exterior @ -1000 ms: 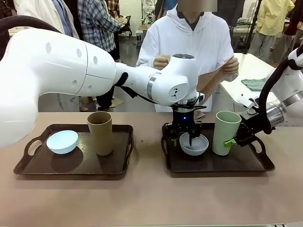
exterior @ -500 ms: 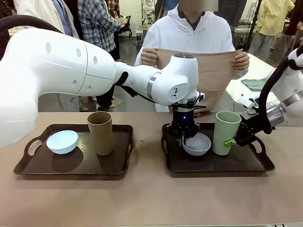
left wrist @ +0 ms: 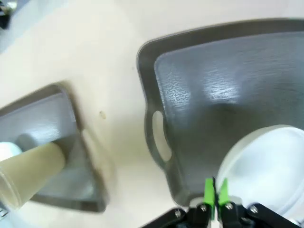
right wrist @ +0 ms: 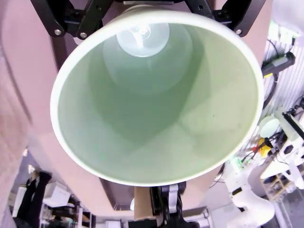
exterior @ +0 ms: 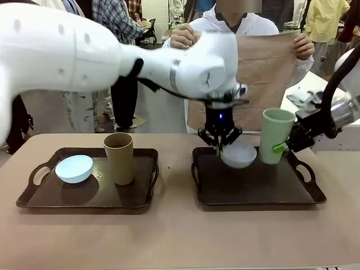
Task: Set up a tray with a mat and arrange the tableware.
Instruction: Pick up the Picnic Bowl and Reusable plastic cup from the Handle tray in front of the human's position and hold them in the air.
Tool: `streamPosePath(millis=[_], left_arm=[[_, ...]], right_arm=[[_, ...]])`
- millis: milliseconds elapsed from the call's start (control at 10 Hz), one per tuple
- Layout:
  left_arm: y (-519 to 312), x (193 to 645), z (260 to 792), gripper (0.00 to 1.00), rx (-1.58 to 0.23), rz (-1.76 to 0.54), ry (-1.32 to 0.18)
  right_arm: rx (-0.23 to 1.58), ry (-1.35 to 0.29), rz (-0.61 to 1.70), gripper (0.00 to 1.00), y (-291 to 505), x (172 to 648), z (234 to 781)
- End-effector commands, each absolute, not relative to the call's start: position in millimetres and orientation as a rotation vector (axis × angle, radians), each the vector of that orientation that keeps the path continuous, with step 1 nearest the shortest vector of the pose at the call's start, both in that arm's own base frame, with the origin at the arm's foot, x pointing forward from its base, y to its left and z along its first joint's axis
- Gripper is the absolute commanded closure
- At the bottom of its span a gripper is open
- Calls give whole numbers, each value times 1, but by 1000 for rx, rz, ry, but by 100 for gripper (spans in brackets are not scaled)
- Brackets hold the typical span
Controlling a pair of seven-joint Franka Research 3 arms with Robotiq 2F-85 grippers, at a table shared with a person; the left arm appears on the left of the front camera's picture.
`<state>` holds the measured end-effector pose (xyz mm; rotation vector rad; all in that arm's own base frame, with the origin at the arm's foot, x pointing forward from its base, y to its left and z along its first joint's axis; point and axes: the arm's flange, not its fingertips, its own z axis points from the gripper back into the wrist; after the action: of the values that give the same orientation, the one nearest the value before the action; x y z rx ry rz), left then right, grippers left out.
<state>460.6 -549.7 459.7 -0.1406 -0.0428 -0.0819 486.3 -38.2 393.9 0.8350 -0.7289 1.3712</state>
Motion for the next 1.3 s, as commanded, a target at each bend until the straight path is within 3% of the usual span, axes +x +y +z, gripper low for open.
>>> streamPosePath(millis=[0, 200, 500, 1200], left_arm=[[-534, 448, 514, 97, -176, -99, -58], [-533, 433, 564, 97, -168, -88, -124], [-535, 424, 597, 97, -155, -53, -169], [-527, 422, 593, 97, -189, -88, -154]], right_arm=[[796, -746, 1359, 100, -34, 455, 443], [731, -775, 1362, 100, -33, 437, 488], [679, -844, 1368, 100, -27, 412, 540], [683, -847, 1379, 100, -34, 425, 538]])
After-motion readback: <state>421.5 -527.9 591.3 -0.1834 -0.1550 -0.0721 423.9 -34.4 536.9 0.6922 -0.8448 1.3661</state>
